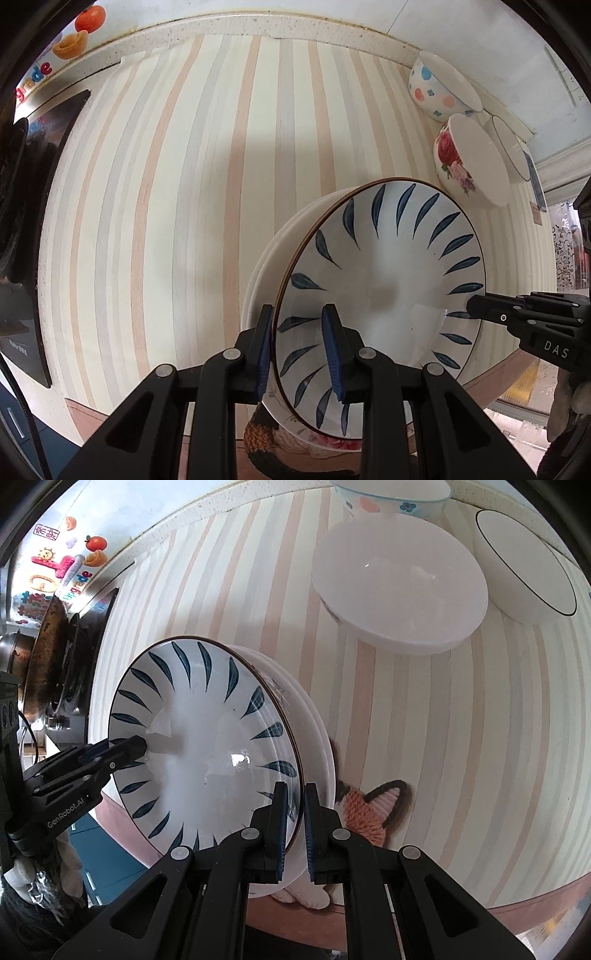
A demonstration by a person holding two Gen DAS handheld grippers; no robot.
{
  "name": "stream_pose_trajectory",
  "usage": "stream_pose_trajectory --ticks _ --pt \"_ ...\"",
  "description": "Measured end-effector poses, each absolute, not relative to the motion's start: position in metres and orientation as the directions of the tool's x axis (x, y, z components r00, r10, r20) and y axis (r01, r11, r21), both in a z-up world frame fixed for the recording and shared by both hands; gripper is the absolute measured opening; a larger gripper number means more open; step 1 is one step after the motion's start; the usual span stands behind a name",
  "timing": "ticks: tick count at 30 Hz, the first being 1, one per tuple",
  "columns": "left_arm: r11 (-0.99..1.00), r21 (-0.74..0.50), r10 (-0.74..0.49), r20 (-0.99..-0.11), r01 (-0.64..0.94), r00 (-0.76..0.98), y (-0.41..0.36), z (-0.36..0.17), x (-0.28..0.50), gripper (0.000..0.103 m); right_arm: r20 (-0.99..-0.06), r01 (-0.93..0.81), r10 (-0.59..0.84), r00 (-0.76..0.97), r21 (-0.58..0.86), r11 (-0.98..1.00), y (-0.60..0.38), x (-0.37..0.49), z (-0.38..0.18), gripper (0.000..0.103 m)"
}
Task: Organize plates and bowls
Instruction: 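Carry the blue-striped plate onto the white plate stack with the right gripper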
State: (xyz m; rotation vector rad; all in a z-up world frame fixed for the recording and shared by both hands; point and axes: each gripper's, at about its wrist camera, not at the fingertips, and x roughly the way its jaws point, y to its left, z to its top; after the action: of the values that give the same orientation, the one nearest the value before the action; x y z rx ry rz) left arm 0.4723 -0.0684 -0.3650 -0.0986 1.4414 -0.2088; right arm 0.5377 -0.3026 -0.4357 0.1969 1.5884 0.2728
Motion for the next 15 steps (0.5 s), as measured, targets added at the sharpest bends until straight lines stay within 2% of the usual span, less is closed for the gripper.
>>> stream_pose_trajectory --ticks 15 --pt "0.982 -0.167 -0.176 -0.979 0.085 0.106 -0.0778 -0.3727 0.4725 0.025 -0.952 -0.041 0.303 -0.039 0.304 0.952 -0.2981 0.5376 -0.4449 0.01"
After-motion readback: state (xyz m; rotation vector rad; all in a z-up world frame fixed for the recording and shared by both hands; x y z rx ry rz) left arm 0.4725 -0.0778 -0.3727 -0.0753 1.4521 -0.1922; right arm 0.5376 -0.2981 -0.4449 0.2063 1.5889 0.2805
